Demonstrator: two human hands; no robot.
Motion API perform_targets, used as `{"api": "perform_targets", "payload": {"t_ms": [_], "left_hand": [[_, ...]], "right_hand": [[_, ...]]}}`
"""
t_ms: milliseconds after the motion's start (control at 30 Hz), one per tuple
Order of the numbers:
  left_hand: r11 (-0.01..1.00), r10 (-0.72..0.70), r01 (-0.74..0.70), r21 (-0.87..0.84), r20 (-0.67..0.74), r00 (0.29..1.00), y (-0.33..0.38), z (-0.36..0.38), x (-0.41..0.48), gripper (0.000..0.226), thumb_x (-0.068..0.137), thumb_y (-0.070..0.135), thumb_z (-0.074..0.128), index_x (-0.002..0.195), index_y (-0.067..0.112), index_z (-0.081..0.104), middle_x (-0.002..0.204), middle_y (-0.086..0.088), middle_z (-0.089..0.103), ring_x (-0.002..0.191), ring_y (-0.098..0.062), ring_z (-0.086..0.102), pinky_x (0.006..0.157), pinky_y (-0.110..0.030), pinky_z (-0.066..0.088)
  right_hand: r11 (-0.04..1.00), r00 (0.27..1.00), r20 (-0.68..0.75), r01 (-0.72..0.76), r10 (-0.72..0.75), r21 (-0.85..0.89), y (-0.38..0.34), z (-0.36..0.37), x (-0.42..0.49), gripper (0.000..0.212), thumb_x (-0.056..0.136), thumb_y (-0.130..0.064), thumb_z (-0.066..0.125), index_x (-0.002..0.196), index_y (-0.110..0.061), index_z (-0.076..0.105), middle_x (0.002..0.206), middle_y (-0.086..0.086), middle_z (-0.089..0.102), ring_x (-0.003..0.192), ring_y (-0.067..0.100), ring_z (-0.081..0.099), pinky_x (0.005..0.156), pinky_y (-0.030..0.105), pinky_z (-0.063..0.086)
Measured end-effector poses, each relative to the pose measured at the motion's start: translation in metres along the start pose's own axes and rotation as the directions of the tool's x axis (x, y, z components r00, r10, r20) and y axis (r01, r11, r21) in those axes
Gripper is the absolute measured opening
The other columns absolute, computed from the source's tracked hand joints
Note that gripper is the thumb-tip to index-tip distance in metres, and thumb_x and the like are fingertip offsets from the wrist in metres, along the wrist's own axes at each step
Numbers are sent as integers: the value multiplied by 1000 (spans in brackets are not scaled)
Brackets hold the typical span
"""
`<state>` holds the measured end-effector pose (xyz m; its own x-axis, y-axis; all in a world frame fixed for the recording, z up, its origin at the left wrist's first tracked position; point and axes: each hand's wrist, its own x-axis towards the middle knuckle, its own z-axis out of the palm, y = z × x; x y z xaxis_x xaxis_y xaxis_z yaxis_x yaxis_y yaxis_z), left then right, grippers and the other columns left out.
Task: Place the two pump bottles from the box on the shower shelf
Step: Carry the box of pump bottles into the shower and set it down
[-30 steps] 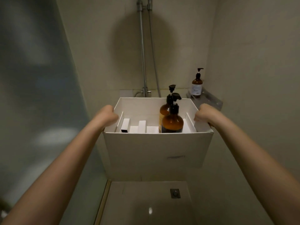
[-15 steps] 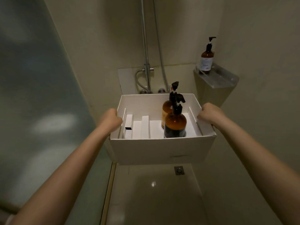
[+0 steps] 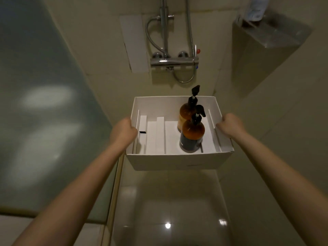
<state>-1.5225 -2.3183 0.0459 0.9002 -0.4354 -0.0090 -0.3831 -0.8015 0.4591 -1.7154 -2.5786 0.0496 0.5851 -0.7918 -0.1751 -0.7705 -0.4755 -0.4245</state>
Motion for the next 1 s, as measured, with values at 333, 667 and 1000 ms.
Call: {"api": "perform_targets", "payload": {"t_ms": [333, 667, 1000], "left_hand": [[998, -56, 55, 17, 30, 998, -69, 161, 24, 26, 80, 6, 43, 103, 4, 57, 99, -21, 64, 89, -40, 59, 70, -36, 44], [999, -38, 38, -17, 22, 999, -148, 342, 41, 24, 82, 4, 45, 104, 2, 55, 97, -22, 64, 73, -30, 53, 61, -31, 38], [998, -70, 69, 10, 47, 996, -223, 502, 48, 22, 82, 7, 44, 99, 6, 56, 93, -15, 65, 80, -33, 60, 70, -42, 53]], "right_hand": [[999, 999, 42, -8, 7, 33, 75, 156, 64, 15, 88, -15, 49, 73, -12, 53, 76, 8, 58, 71, 26, 57, 58, 29, 43], [999, 999, 40, 38, -37, -8, 158, 331, 129, 11, 89, -19, 49, 80, -15, 53, 68, 0, 53, 70, 24, 57, 61, 33, 47], [996, 996, 37, 81, -80, -28, 241, 491, 167, 11, 89, -20, 50, 79, -18, 52, 65, -4, 50, 65, 20, 55, 53, 27, 39]]}}
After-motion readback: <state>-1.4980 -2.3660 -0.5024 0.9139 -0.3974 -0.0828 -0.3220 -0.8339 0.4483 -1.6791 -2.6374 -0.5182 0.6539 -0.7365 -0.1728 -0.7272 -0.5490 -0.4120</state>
